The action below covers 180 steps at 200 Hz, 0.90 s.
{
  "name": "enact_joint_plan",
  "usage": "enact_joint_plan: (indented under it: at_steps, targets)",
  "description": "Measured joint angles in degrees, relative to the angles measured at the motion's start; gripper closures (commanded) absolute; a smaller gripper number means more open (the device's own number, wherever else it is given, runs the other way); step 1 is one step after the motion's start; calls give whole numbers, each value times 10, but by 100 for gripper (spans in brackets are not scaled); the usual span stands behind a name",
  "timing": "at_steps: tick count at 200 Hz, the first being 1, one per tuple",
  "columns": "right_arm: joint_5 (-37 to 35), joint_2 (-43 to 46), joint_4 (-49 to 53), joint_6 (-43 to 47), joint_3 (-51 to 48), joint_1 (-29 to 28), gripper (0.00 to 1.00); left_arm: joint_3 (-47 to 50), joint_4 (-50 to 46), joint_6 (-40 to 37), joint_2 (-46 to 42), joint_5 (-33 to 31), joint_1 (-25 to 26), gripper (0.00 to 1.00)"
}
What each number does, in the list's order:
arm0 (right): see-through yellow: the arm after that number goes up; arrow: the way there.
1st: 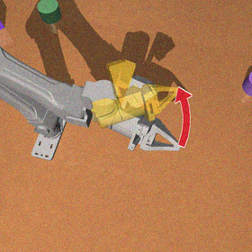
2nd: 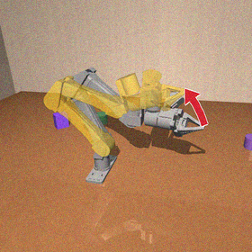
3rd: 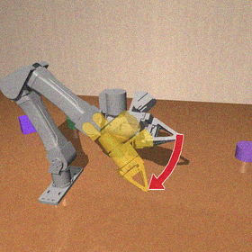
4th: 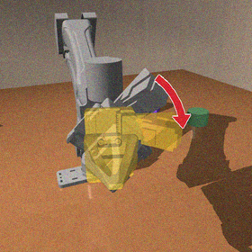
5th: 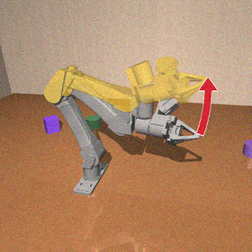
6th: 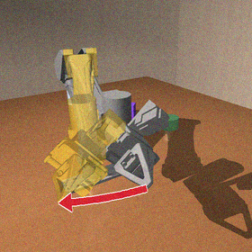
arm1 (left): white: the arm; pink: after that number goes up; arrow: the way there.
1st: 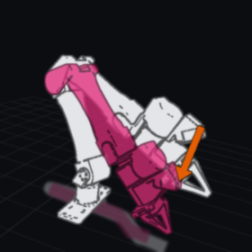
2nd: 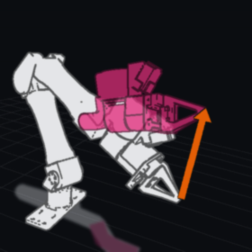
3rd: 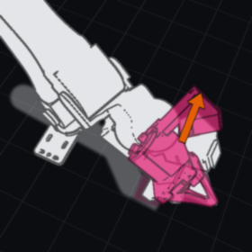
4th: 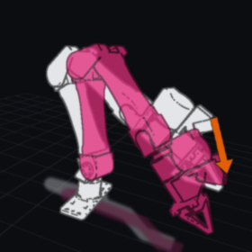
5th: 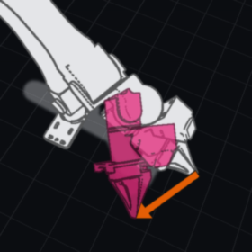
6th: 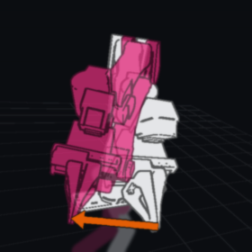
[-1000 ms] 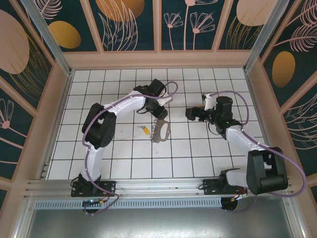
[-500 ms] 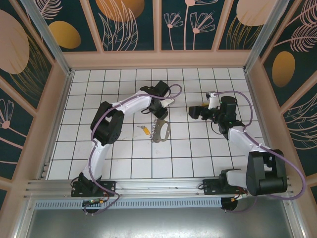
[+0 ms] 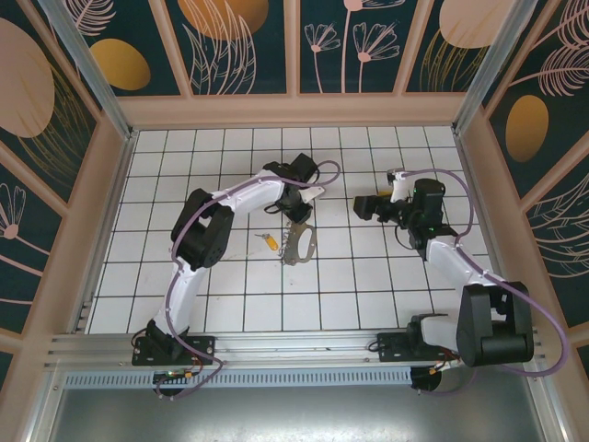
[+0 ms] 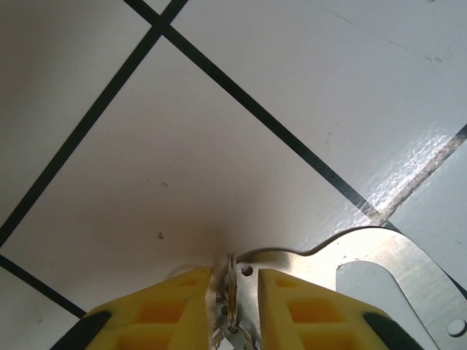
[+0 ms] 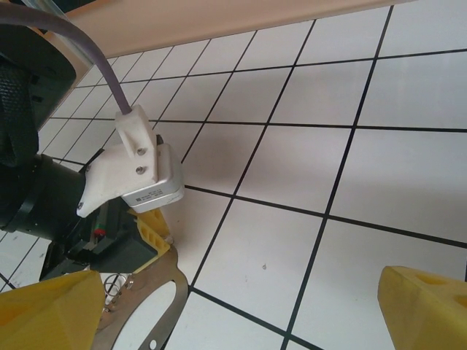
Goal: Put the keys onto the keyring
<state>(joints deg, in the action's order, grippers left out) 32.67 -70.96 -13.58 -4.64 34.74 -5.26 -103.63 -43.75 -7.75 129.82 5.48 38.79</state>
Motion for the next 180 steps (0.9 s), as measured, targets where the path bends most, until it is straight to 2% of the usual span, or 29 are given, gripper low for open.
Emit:
enact_joint_plan:
  at_steps: [53, 123, 144, 180]
  targets:
    - [0, 2, 0, 0, 0, 4, 4, -3, -2, -9, 4, 0, 2, 100]
    - [0, 20, 0, 0, -9, 7, 5, 4, -4, -8, -16, 19, 2, 100]
    - [0, 30, 0, 0, -12, 7, 6, 47, 8, -8, -85, 47, 2, 100]
    - [14, 56, 4, -2, -12, 7, 11, 169, 65, -19, -290, 107, 2, 100]
